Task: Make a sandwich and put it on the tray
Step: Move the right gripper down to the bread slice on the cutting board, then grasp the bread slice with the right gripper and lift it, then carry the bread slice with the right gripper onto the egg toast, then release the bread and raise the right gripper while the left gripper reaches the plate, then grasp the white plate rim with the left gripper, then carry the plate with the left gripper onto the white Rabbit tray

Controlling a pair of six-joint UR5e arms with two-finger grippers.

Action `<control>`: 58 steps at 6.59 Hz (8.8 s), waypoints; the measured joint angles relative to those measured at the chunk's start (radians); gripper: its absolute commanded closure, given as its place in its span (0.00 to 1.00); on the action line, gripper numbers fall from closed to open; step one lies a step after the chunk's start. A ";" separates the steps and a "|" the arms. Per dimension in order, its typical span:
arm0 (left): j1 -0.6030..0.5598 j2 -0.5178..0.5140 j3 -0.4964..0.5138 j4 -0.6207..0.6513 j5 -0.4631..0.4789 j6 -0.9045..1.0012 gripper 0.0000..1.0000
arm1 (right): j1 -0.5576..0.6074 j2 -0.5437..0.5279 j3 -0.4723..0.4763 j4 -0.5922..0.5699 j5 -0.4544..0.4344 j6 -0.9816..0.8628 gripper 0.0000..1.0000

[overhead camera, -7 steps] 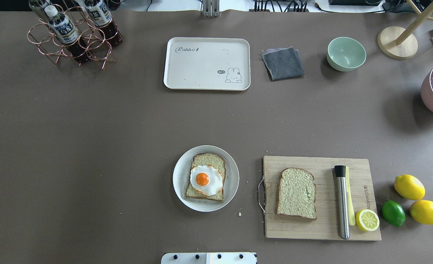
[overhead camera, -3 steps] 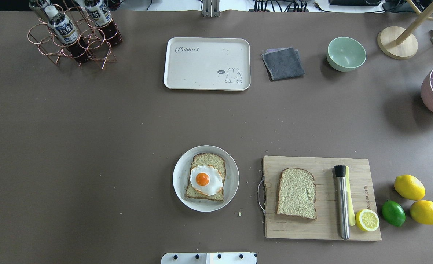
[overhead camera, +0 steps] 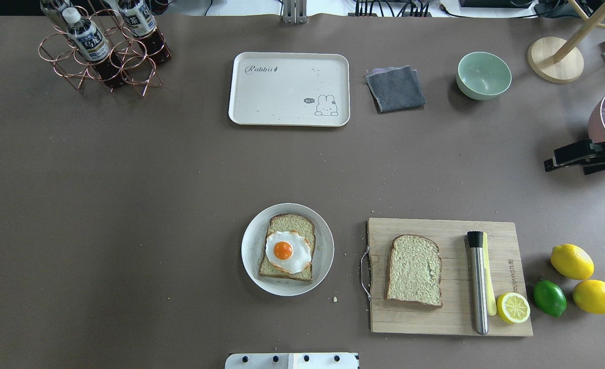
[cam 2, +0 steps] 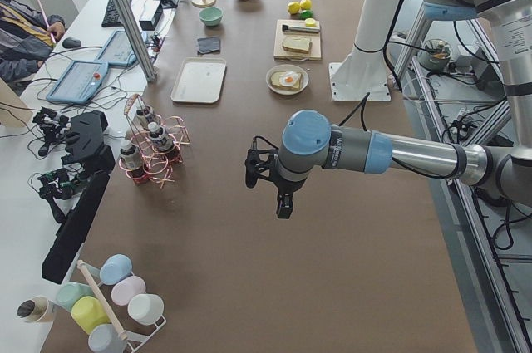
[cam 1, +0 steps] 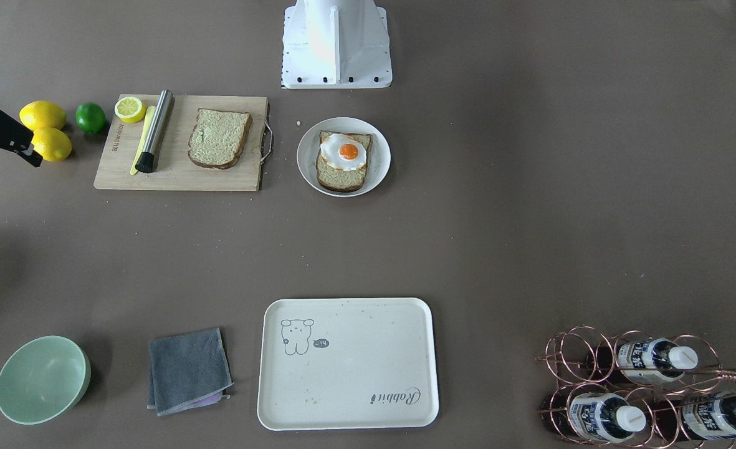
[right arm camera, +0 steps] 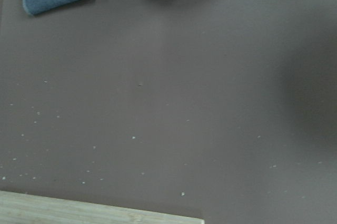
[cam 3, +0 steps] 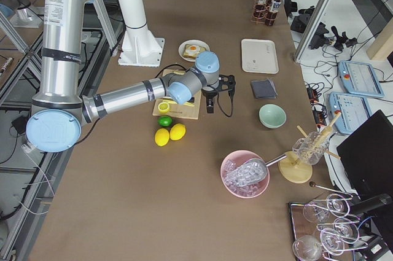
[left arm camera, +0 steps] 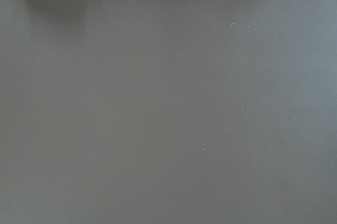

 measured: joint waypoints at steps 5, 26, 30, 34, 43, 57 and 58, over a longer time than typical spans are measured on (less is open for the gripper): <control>0.021 0.030 0.029 -0.134 0.001 0.039 0.02 | -0.301 -0.007 0.120 0.118 -0.147 0.503 0.00; 0.038 0.056 0.068 -0.279 -0.002 0.054 0.02 | -0.553 0.352 -0.049 0.290 -0.280 0.681 1.00; 0.038 0.046 0.069 -0.278 -0.018 0.050 0.02 | -0.690 0.546 -0.229 0.290 -0.474 0.741 0.70; 0.088 -0.002 0.064 -0.291 -0.022 -0.075 0.02 | -0.629 0.532 -0.245 0.290 -0.441 0.740 0.00; 1.177 -0.608 0.090 -0.466 0.615 -1.310 0.24 | -0.140 0.269 -0.219 0.287 0.060 0.520 0.00; 1.302 -0.772 0.280 -0.467 0.755 -1.367 1.00 | -0.097 0.246 -0.256 0.296 0.080 0.512 0.00; 1.285 -0.774 0.277 -0.467 0.754 -1.366 1.00 | -0.097 0.246 -0.253 0.297 0.080 0.516 0.00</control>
